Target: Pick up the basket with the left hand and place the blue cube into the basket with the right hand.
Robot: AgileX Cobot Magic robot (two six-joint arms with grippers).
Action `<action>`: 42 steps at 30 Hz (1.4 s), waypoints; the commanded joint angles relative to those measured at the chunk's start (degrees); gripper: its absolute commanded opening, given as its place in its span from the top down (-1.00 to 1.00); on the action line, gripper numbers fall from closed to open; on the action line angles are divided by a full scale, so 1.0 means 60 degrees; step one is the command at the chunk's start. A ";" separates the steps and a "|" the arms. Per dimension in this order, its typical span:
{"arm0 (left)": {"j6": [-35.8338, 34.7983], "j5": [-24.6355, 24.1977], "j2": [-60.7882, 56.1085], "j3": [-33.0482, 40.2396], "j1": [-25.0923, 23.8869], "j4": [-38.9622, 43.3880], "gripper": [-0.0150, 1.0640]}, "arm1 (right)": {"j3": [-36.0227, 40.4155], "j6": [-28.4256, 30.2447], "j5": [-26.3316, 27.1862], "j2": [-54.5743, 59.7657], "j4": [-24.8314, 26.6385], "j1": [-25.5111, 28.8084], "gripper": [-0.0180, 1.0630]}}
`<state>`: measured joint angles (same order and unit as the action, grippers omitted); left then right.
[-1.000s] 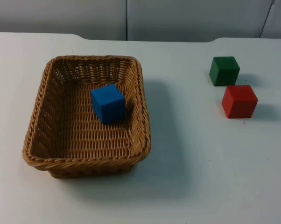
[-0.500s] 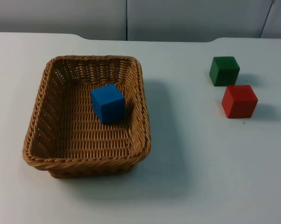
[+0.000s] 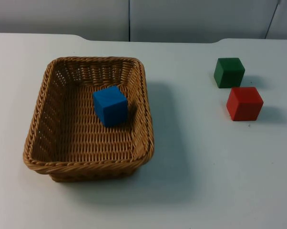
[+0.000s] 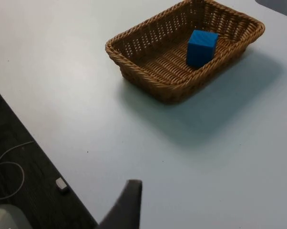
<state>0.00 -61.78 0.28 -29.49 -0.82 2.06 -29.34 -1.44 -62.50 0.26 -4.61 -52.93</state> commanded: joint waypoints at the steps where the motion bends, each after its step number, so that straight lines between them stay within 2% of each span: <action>1: 0.0000 0.0012 -0.0047 0.0030 -0.0032 0.0010 -0.82 | 0.0044 0.0060 0.0122 -0.0043 0.0019 -0.0031 -0.86; 2: 0.0000 0.0012 -0.0047 0.0030 -0.0032 0.0010 -0.82 | 0.0044 0.0060 0.0122 -0.0043 0.0019 -0.0031 -0.98; 22: 0.0000 0.0012 -0.0047 0.0030 -0.0032 0.0010 -0.82 | 0.0044 0.0060 0.0140 -0.0043 0.0001 -0.0031 -0.98; 26: 0.0000 0.0012 -0.0047 0.0030 -0.0032 0.0010 -0.82 | 0.0044 0.0060 0.0140 -0.0043 0.0001 0.0410 -0.98; 30: 0.0000 0.0012 -0.0047 0.0030 -0.0032 0.0010 -0.82 | 0.0044 0.0060 0.0140 -0.0043 0.0001 0.1780 -0.98; 31: 0.0000 0.0012 -0.0047 0.0030 -0.0032 0.0010 -0.82 | 0.0044 0.0060 0.0140 -0.0043 0.0001 0.1780 -0.98; 36: 0.0000 0.0012 -0.0047 0.0030 -0.0032 0.0010 -0.82 | 0.0044 0.0060 0.0140 -0.0043 0.0001 0.3892 -0.98; 37: 0.0000 0.0012 -0.0047 0.0030 -0.0032 0.0010 -0.82 | 0.0044 0.0060 0.0140 -0.0043 0.0001 0.3892 -0.98; 42: 0.0000 0.0012 -0.0047 0.0030 -0.0032 0.0010 -0.82 | 0.0044 0.0060 0.0140 -0.0043 0.0001 0.5978 -0.98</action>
<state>0.00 -61.78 0.28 -29.49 -0.82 2.06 -29.34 -1.44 -62.50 0.26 -4.61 -22.07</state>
